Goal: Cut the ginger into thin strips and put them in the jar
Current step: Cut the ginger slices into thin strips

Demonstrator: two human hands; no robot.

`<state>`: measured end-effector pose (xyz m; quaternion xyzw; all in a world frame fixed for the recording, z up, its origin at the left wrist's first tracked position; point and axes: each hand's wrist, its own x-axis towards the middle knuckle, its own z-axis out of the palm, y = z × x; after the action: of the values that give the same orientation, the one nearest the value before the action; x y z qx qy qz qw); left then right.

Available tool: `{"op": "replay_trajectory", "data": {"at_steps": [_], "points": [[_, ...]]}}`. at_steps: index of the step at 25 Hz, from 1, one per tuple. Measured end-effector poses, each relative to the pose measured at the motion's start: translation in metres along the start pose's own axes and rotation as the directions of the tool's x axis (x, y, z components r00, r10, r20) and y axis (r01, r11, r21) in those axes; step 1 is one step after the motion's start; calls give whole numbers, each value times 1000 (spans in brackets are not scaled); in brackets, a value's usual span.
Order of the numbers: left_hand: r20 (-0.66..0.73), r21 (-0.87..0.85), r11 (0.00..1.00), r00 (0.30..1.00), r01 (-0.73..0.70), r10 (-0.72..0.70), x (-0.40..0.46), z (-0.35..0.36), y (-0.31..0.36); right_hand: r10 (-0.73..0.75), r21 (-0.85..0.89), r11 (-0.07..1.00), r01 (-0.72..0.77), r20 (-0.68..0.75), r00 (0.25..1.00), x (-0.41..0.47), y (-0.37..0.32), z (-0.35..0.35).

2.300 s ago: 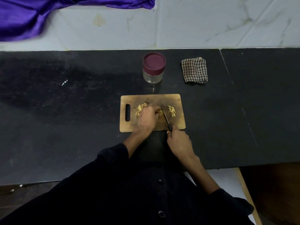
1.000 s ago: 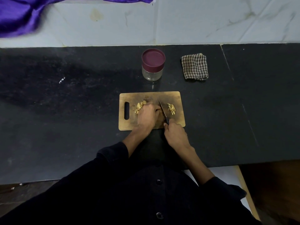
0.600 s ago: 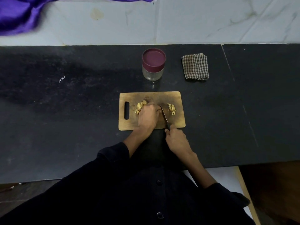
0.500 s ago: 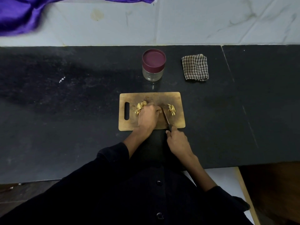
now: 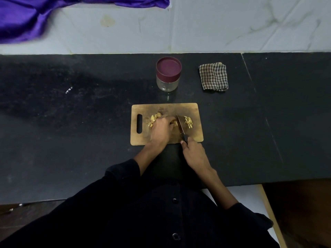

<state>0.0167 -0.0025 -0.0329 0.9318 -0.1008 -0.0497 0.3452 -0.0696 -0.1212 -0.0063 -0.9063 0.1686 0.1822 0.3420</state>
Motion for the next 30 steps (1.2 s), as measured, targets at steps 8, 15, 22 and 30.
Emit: {"op": "replay_trajectory", "data": {"at_steps": [8, 15, 22, 30], "points": [[5, 18, 1000, 1000, -2, 1, -2, -2, 2, -16, -32, 999, 16, 13, 1000, 5, -6, -1], [-5, 48, 999, 1000, -18, 19, -2, -2, 4, -11, -94, 995, 13, 22, 1000, 5, -9, 1], [-2, 70, 997, 1000, -21, 22, -2, 0, 4, 28, -130, 991, -20, 55, 998, 0, -5, 5], [-5, 52, 998, 1000, -19, 19, -3, -1, 4, 58, -40, 998, -58, -4, 998, -7, 9, -2]]}}
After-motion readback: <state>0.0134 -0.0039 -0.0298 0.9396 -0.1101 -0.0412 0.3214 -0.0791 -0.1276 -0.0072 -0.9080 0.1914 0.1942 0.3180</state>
